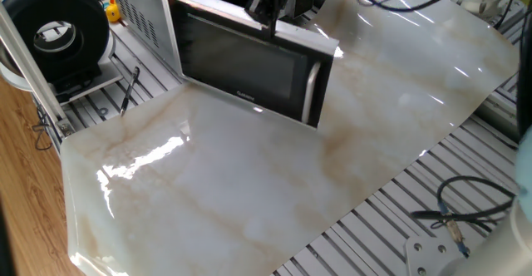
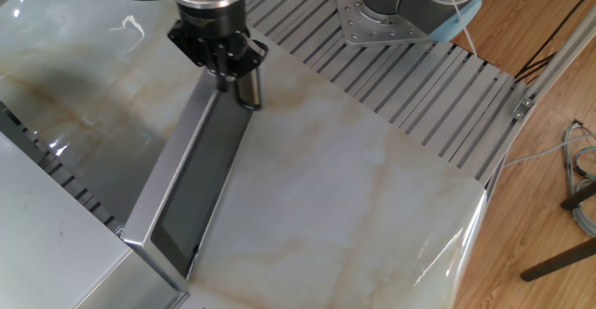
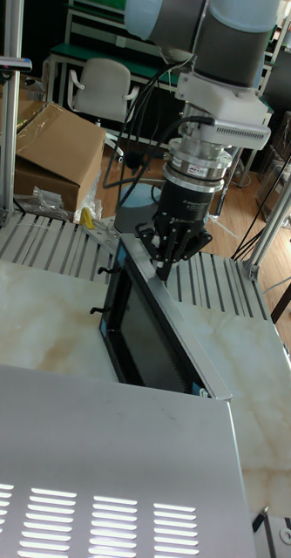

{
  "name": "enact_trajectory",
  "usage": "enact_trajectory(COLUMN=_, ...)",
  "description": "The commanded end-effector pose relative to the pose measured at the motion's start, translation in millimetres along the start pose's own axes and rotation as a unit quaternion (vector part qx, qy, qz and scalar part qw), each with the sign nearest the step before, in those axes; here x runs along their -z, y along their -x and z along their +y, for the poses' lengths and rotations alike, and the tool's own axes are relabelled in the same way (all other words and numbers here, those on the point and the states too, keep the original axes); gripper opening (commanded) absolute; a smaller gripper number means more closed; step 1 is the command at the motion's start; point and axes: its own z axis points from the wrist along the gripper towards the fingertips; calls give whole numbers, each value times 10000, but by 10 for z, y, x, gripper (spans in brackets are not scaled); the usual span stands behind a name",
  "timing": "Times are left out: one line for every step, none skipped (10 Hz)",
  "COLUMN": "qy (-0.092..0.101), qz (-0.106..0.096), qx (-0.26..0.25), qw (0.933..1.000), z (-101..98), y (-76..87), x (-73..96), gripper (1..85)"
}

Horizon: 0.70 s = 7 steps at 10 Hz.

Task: Close the microwave door

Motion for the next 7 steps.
enact_trajectory(qy=24, qz=30, qx=265, qw=9996, z=-249, y=41, x=-12, gripper=13)
enact_trajectory(qy=4, qz=21, qx=280, qw=9996, z=-263, y=55, x=-32, gripper=13)
enact_trajectory(qy=76, qz=-6, qx=179, qw=9998, z=-203, y=66, x=-33, gripper=13)
enact_trajectory(qy=73, qz=-13, qx=118, qw=9999, z=-204, y=70, x=-33, gripper=13)
enact_trajectory(qy=80, qz=-40, qx=79, qw=9999, z=-201, y=84, x=-33, gripper=13)
enact_trajectory(qy=54, qz=-47, qx=26, qw=10000, z=-215, y=88, x=-33, gripper=13)
enact_trajectory(qy=20, qz=-27, qx=-27, qw=10000, z=-232, y=78, x=-34, gripper=13)
